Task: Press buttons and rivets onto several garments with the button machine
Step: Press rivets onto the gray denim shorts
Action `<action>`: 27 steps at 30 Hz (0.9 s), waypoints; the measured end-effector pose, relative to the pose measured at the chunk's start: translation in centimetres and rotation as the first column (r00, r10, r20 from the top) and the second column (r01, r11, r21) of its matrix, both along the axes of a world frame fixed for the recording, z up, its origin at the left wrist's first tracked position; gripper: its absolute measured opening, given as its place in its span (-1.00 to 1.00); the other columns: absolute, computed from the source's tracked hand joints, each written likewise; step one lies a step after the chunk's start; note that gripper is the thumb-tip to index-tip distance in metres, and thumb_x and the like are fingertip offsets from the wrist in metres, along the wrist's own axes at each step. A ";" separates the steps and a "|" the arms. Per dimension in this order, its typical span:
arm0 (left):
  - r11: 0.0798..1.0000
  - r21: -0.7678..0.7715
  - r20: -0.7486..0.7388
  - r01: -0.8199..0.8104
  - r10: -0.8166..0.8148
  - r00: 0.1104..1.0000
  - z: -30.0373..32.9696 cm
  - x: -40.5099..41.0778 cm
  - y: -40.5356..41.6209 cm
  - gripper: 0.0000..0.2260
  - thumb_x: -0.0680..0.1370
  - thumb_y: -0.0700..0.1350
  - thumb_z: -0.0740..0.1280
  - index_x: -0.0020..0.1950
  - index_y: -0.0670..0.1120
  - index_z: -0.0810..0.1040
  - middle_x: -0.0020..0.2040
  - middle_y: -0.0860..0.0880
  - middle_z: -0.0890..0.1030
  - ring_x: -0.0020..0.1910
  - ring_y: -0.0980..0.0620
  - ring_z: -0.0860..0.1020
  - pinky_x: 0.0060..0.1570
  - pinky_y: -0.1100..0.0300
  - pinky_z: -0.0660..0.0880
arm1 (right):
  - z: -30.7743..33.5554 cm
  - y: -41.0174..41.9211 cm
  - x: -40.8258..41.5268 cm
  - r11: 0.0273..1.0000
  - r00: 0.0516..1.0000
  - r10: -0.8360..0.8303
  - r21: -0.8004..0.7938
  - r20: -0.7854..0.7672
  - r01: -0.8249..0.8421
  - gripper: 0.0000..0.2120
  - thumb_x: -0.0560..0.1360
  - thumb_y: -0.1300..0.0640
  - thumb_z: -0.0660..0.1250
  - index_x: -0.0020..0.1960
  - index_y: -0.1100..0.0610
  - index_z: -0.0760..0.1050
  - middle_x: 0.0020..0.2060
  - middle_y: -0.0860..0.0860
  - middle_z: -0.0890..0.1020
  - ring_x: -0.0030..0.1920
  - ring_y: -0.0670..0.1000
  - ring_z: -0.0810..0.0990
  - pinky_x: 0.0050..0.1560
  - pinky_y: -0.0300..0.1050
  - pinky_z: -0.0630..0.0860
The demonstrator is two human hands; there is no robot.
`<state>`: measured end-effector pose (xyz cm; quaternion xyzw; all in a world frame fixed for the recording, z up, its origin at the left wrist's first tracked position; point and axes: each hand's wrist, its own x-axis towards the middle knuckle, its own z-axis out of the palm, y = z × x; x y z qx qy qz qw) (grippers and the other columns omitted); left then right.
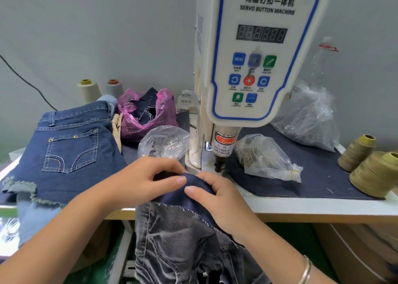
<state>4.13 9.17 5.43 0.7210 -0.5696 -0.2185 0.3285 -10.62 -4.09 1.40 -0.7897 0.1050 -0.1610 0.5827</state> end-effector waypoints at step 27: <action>0.920 -0.060 0.493 -0.387 0.365 0.790 -11.6 5.4 -1.2 -0.65 0.44 0.08 0.07 0.05 0.06 0.58 0.00 0.07 0.68 -0.08 -0.04 0.57 0.06 0.08 0.39 | -3.4 -0.7 20.8 0.501 0.922 -0.264 -0.857 -0.284 -0.121 -0.76 0.54 0.22 0.23 0.16 0.09 0.55 0.10 0.10 0.60 0.12 0.15 0.57 0.01 -0.04 0.44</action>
